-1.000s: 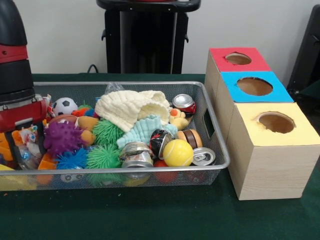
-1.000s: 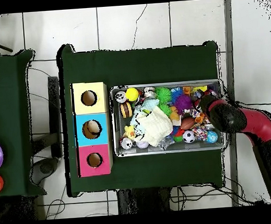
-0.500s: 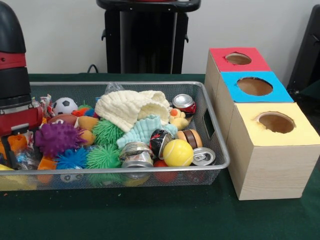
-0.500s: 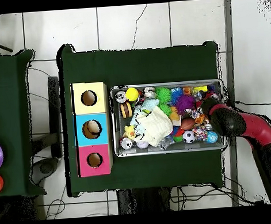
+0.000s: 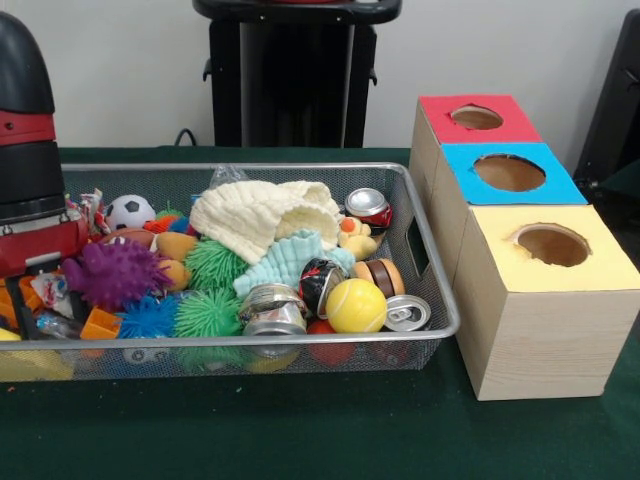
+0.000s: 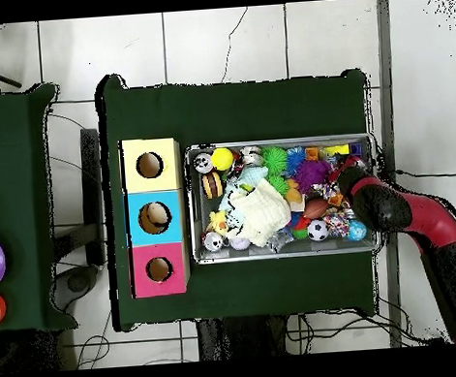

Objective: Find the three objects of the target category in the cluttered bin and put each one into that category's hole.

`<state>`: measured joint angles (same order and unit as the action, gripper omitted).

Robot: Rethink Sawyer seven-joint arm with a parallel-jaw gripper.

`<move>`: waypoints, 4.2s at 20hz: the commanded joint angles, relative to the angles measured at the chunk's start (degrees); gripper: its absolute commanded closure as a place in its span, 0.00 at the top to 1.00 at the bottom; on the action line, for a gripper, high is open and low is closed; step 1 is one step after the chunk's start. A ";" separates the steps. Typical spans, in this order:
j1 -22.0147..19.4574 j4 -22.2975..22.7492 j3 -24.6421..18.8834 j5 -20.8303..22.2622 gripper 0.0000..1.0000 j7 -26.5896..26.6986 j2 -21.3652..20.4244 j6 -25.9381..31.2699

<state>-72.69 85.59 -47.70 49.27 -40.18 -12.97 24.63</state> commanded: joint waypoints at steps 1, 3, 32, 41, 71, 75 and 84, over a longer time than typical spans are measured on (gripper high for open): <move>-0.05 -1.46 1.93 6.38 1.00 13.54 5.93 1.16; -0.24 -1.42 1.84 6.48 1.00 13.50 6.14 0.96; 5.01 3.40 1.02 -1.05 0.00 5.46 -9.38 11.76; 7.40 5.06 -0.64 -9.50 0.00 3.41 -19.67 21.99; 23.90 5.62 16.24 -6.69 0.00 -8.84 -29.37 22.21; 25.99 6.37 17.61 -10.33 0.00 -10.29 -31.86 23.79; 31.16 2.98 19.64 -17.10 0.00 -10.10 -34.86 31.74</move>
<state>-44.10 88.27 -32.70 34.98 -40.18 -46.01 45.48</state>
